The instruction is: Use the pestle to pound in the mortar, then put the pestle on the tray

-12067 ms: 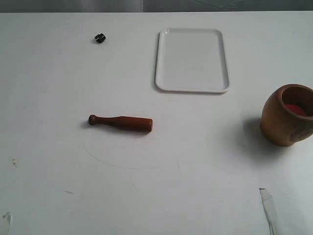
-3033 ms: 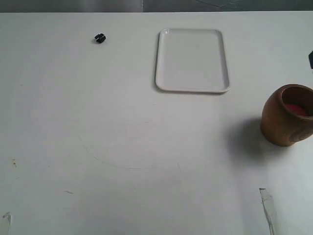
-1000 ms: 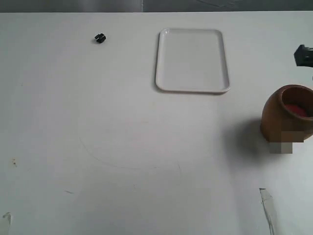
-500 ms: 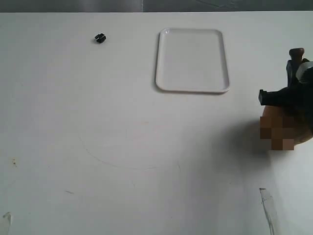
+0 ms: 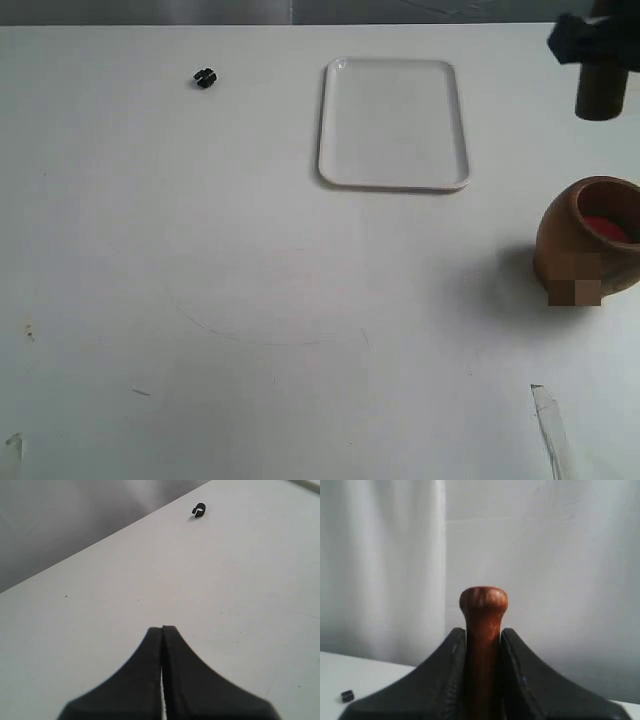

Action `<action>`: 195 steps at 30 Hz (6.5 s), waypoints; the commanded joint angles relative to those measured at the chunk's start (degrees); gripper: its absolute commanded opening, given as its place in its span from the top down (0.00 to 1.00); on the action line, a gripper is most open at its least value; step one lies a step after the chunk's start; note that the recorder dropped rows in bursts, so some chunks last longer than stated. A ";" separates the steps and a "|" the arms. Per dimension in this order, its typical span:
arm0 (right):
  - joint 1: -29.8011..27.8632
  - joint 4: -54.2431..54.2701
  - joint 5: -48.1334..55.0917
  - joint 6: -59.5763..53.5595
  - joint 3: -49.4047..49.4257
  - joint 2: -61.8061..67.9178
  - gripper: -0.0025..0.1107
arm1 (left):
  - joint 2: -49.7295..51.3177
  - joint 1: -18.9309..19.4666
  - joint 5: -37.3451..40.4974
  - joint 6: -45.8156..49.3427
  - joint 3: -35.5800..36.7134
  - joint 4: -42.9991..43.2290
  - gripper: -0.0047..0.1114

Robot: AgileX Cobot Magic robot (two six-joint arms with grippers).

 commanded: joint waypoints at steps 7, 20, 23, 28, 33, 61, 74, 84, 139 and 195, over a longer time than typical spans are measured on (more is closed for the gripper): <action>-0.39 -1.64 38.06 -0.40 -24.63 10.20 0.98 | -0.07 -0.44 -0.17 -0.47 0.03 -0.42 0.96; -0.39 -1.64 49.81 0.83 -45.18 35.48 0.98 | -0.07 -0.44 -0.17 -0.47 0.03 -0.42 0.96; -0.39 -1.64 51.48 1.58 -49.18 41.08 0.98 | -0.07 -0.44 -0.17 -0.47 0.03 -0.42 0.96; -0.39 -2.90 53.29 1.75 -55.28 49.71 0.98 | -0.07 -0.44 -0.17 -0.47 0.03 -0.42 0.96; -1.04 -2.92 54.16 1.75 -60.23 56.99 0.98 | -0.07 -0.44 -0.17 -0.47 0.03 -0.42 0.96; -3.85 -3.78 63.53 1.75 -66.32 65.55 0.59 | -0.07 -0.44 -0.17 -0.47 0.03 -0.42 0.96; -3.72 -4.49 58.85 -0.86 -66.32 59.52 0.24 | -0.07 -0.44 -0.17 -0.47 0.03 -0.42 0.96; -3.72 -4.27 57.15 -0.82 -65.44 50.92 0.24 | -0.07 -0.44 -0.17 -0.47 0.03 -0.42 0.96; -3.72 -48.95 -28.24 38.38 28.13 -28.60 0.67 | -0.07 -0.44 -0.17 -0.47 0.03 -0.42 0.96; -26.27 -12.28 53.29 17.12 28.13 -63.83 0.98 | -0.07 -0.44 -0.17 -0.47 0.03 -0.42 0.96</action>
